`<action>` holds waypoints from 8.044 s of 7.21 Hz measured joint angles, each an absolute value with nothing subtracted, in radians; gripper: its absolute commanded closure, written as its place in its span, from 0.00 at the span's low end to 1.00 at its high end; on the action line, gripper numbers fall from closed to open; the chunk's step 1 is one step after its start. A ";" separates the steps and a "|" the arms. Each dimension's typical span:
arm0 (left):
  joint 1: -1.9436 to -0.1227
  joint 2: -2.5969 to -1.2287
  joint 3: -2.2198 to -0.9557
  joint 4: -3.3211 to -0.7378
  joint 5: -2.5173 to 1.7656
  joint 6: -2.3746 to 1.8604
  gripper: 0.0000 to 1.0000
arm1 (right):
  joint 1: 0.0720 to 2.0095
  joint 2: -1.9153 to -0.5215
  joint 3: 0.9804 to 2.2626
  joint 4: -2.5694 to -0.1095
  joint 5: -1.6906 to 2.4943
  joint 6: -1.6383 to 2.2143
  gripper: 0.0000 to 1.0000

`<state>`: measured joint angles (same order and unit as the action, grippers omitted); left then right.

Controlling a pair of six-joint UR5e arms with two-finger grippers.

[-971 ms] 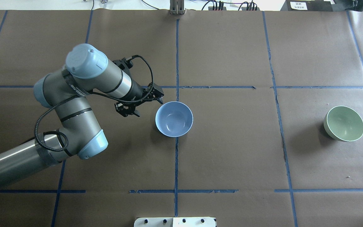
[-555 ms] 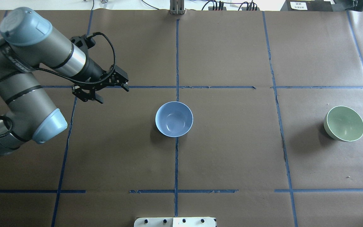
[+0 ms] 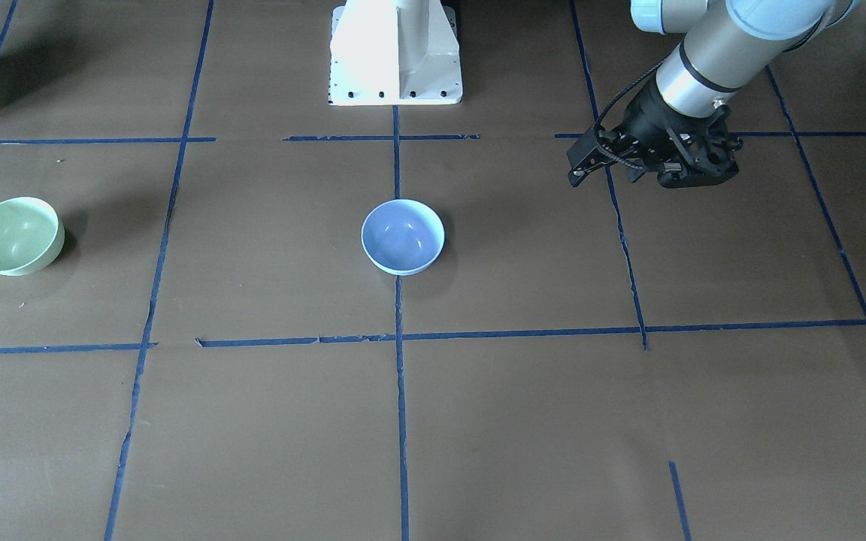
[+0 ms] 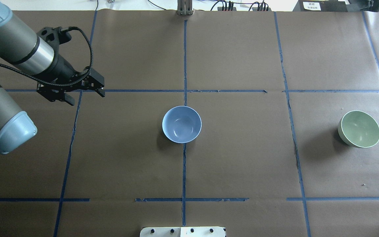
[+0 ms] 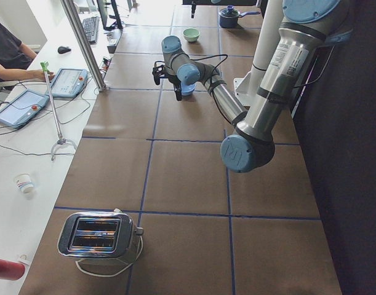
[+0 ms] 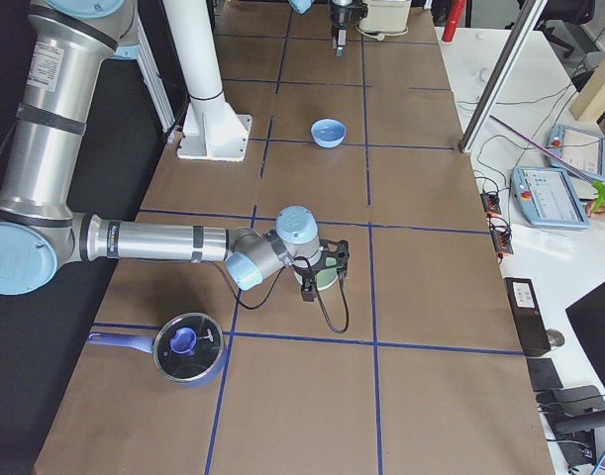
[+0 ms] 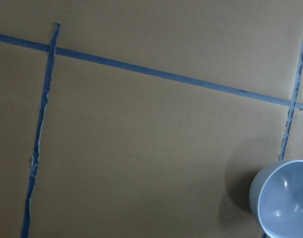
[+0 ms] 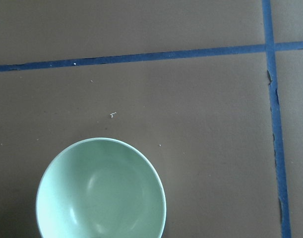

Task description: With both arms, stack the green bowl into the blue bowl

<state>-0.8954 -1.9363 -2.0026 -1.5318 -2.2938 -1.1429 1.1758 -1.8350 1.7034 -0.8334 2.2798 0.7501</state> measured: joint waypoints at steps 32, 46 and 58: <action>-0.946 -1.806 -1.972 -1.542 -2.209 -1.020 0.00 | 0.542 -1.099 1.684 -0.900 1.827 1.443 0.00; -1.324 -1.535 -1.845 -1.564 -2.230 -0.202 0.00 | 1.379 -1.624 1.835 -1.519 2.346 0.063 0.00; -1.564 -1.528 -1.586 -1.557 -2.379 0.014 0.00 | 1.548 -1.742 1.833 -1.527 2.368 0.055 0.00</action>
<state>-1.5639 -1.5280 -1.5861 -1.5570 -2.3791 0.0144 1.5481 -1.7421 1.8326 -1.5272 2.3677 0.0548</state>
